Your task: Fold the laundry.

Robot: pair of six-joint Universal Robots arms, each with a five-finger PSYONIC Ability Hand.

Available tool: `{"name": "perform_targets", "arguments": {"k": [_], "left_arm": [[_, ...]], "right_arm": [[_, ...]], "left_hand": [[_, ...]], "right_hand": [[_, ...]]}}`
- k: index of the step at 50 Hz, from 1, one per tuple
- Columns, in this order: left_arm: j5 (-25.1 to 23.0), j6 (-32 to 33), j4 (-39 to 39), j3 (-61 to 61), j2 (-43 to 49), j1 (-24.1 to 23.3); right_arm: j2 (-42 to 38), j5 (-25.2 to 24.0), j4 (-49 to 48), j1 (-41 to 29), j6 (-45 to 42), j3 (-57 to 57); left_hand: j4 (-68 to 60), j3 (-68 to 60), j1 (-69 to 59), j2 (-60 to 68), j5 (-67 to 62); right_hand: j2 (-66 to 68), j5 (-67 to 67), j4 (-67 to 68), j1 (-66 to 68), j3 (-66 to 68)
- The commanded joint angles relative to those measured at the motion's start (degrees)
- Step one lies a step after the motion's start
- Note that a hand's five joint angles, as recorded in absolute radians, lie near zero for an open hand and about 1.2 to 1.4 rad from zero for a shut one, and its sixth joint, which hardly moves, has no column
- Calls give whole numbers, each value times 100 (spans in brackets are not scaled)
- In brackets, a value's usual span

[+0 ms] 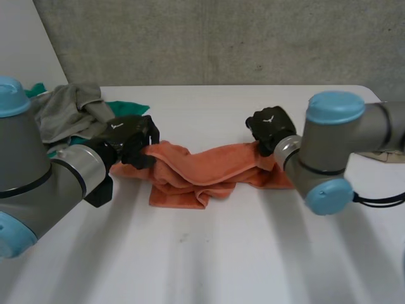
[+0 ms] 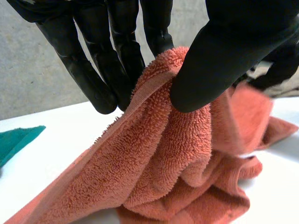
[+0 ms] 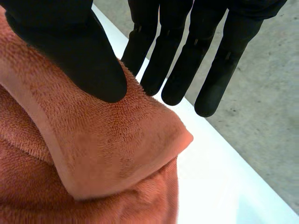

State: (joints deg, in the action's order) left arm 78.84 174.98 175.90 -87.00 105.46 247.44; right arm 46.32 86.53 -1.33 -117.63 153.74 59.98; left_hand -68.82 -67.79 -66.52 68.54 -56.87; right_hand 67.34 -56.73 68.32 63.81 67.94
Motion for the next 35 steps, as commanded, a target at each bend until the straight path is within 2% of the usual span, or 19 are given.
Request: {"name": "perform_targets", "arguments": {"k": [1,6,10,12,16,20,21,25,27,29,32,35], "left_arm": [[26,843,-64,51,545,-125],[35,1214,-187,262,914,-353],[52,1337,-196,648,1275,-591],[79,1346,-170,859,1398,-670],[394,1381,268,1597,1583,-767],[948,1662,1313,2546,1583,-767],[1149,1863,1777,2904,1557,-732],[1301,2232,2684,3486,1268,-697],[1178,2278,2827,3506,1118,-740],[819,2286,2863,3427,933,-837],[432,2260,2749,3051,705,-969],[492,2260,2538,2550,555,-1048]], "right_arm": [[1220,-197,1791,635,-808,699],[1090,-461,3146,847,-1381,743],[791,-549,3474,874,-1601,568],[686,-576,3246,865,-1514,428],[606,-532,2149,865,-1031,-134],[764,-523,559,900,-609,-750],[886,-523,-150,935,-460,-951],[1256,-435,-1534,970,-20,-1190],[1388,-426,-1756,962,138,-1190],[1520,-444,-1730,944,323,-1181],[1599,-453,-1249,935,464,-1085],[1582,-427,-817,979,543,-971]], "left_hand": [[-1118,-1221,-1348,1146,-1313],[-1118,-1221,-1348,1146,-1313],[-1118,-1221,-1348,1146,-1313],[-1118,-1221,-1348,1146,-1313],[-1118,-1221,-1348,1146,-1313],[-1118,-1221,-1348,1146,-1313],[-1118,-1221,-1348,1146,-1313],[-1118,-1221,-1348,1146,-1313],[-1118,-1221,-1348,1146,-1313],[-1118,-1221,-1348,1146,-1313],[-1118,-1221,-1348,1146,-1313],[-1118,-1221,-1348,1146,-1313]], "right_hand": [[1266,-1327,1168,1619,1206],[1266,-1327,1168,1619,1206],[1266,-1327,1168,1619,1206],[1266,-1327,1168,1619,1206],[1266,-1327,1168,1619,1206],[1266,-1327,1168,1619,1206],[1266,-1327,1168,1619,1206],[1266,-1327,1168,1619,1206],[1266,-1327,1168,1619,1206],[1266,-1327,1168,1619,1206],[1266,-1327,1168,1619,1206],[1266,-1327,1168,1619,1206]]}}
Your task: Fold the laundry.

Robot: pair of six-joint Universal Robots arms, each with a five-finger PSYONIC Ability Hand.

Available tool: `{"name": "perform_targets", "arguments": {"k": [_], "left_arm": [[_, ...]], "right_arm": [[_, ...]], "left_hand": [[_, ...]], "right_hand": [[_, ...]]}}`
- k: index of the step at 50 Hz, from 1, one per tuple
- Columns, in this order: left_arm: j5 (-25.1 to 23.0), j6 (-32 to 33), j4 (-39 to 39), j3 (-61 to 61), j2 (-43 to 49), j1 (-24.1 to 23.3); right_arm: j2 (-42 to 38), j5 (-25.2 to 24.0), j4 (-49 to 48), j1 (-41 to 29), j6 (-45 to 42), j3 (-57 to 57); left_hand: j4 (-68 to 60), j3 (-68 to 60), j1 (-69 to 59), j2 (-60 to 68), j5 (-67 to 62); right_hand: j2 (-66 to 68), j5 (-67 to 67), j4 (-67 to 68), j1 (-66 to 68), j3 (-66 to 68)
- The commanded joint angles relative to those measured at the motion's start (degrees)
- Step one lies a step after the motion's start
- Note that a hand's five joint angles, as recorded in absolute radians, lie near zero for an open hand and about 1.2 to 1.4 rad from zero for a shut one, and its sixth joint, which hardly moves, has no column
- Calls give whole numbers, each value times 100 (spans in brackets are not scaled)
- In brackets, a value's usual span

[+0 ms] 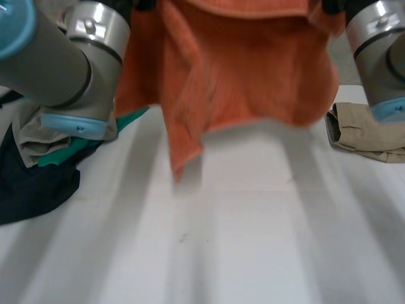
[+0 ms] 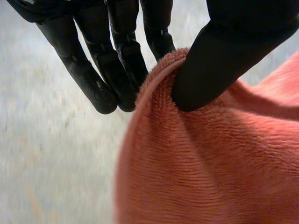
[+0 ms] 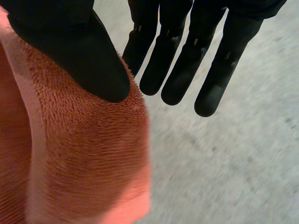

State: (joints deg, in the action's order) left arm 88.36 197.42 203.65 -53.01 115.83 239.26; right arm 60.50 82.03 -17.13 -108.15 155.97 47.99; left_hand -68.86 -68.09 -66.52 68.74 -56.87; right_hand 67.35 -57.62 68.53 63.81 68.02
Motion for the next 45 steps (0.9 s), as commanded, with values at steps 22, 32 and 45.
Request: {"name": "perform_targets", "arguments": {"k": [22,32,45], "left_arm": [[94,-45,-572,-3910,441,-943],[-72,-387,-1204,-4093,-507,-127],[-1548,428,-1486,-4261,-316,1860]], "right_arm": [[-821,-117,1951,672,-585,2909],[-557,-126,1995,927,-269,2988],[-610,-214,1968,989,-356,3023]], "left_hand": [[3557,3479,3322,-3544,3358],[5342,5265,5108,-5330,5144],[3580,3502,3345,-3567,3381]], "right_hand": [[1265,-1238,1147,1619,1198],[1265,-1238,1147,1619,1198],[1265,-1238,1147,1619,1198]]}}
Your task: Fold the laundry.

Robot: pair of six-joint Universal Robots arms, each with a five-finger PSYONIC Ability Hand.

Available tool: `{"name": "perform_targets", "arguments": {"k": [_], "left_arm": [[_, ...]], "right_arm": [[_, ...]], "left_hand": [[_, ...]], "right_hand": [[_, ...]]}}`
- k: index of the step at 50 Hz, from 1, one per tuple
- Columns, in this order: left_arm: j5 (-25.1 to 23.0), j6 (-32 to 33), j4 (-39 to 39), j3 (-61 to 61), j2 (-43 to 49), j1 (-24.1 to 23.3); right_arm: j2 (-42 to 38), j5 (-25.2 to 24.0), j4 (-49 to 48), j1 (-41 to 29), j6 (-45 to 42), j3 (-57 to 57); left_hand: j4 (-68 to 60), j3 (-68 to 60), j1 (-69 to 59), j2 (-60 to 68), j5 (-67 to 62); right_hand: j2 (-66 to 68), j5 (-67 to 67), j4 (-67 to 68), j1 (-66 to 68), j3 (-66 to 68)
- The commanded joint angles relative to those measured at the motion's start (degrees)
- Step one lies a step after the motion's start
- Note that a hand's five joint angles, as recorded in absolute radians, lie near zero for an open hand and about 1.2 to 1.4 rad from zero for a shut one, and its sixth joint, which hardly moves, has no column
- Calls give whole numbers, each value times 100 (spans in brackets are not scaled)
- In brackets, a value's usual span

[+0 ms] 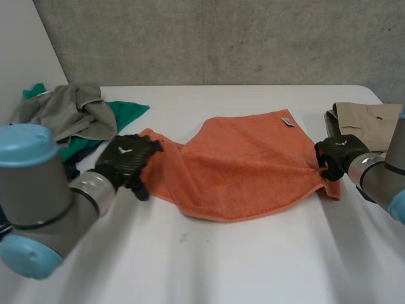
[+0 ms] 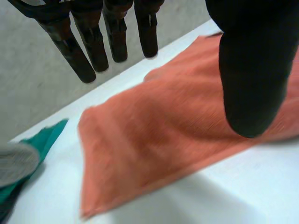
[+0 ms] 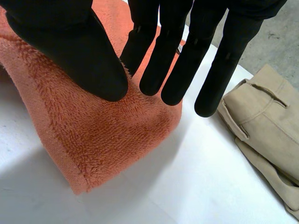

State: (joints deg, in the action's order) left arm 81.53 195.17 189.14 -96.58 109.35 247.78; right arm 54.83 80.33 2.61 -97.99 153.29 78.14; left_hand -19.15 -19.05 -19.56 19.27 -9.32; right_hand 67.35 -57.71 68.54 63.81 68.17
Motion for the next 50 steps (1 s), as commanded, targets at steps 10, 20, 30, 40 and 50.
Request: {"name": "perform_targets", "arguments": {"k": [10,20,30,40,50], "left_arm": [[-1605,1260,-255,859,1290,1291],[-1289,1321,-255,1457,1914,1062],[-1192,1682,-246,1800,2372,965],[-1139,1717,-246,2204,2670,886],[-1043,1673,-237,2714,2925,833]], "right_arm": [[-43,-27,12,-168,-124,87],[-43,-26,12,-177,-133,148],[-43,-35,-15,-159,-168,175],[-43,-35,-15,-212,-229,219],[-43,-35,-15,-212,-256,245]], "left_hand": [[-1561,-1572,-1521,1550,-1544],[-1982,-1992,-1942,1970,-1965],[-2352,-2362,-2312,2340,-2335],[-3074,-3085,-3034,3063,-3057],[-3328,-3338,-3288,3316,-3311]], "right_hand": [[1265,-1229,1146,1619,1183],[1265,-1229,1146,1619,1183],[1265,-1229,1146,1619,1183],[1265,-1229,1146,1619,1183],[1265,-1229,1146,1619,1183]]}}
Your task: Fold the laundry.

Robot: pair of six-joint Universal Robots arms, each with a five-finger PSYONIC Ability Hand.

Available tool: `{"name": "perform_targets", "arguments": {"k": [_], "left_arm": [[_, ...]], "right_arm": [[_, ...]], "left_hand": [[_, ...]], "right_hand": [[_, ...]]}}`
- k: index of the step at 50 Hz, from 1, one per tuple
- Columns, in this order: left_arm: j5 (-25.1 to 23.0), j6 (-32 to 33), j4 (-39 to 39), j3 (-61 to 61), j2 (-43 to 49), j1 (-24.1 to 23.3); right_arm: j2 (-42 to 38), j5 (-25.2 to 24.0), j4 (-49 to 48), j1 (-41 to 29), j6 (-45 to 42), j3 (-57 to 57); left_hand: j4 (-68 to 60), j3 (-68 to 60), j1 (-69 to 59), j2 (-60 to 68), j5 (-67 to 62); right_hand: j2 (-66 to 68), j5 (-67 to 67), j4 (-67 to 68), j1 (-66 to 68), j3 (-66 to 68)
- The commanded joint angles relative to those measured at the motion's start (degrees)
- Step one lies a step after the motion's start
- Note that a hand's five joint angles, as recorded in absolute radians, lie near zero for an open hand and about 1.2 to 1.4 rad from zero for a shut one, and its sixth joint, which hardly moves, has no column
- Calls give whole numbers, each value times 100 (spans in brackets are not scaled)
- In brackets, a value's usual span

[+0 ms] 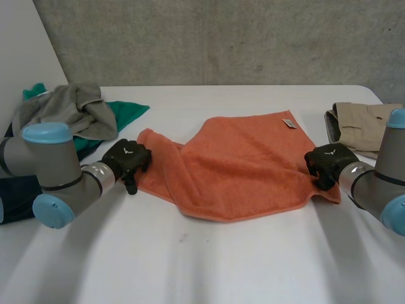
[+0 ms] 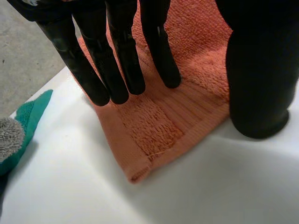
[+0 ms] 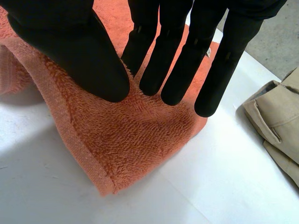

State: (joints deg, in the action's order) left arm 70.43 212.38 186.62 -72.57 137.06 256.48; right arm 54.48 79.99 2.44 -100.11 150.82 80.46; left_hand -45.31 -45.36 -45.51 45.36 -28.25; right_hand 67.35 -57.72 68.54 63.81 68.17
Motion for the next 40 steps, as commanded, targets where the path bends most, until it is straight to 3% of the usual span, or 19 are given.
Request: {"name": "perform_targets", "arguments": {"k": [1,27,29,31,32,35,40], "left_arm": [[67,-47,15,348,172,-37],[278,-65,24,1025,471,-212],[287,-74,32,1051,471,-230],[296,-65,15,1060,462,-239],[331,-30,-11,1034,436,-239],[532,14,-55,938,226,-247],[1349,-12,-292,158,-976,-265]], "right_arm": [[-7,-1,2,0,-9,14],[-34,-9,2,-132,-141,93],[-34,-9,-7,-132,-150,101],[-34,-9,-7,-140,-158,101],[-34,-1,2,-140,-167,101],[-16,-9,28,-123,-167,93],[220,8,142,-27,-176,49]], "left_hand": [[-713,-707,-692,708,-1418],[-1167,-1161,-1147,1162,-1872],[-1501,-1495,-1480,1496,-2206],[-2623,-2618,-2603,2618,-3328],[-3461,-3455,-3441,3456,-4166],[-3469,-3464,-3449,3464,-4175],[-3469,-3464,-3449,3464,-4175]], "right_hand": [[1265,-1228,1146,1619,1183],[1265,-1228,1146,1619,1183],[1265,-1228,1146,1619,1183],[1265,-1228,1146,1619,1183],[1265,-1228,1146,1619,1183],[1265,-1228,1146,1619,1183],[1265,-1228,1146,1619,1183]]}}
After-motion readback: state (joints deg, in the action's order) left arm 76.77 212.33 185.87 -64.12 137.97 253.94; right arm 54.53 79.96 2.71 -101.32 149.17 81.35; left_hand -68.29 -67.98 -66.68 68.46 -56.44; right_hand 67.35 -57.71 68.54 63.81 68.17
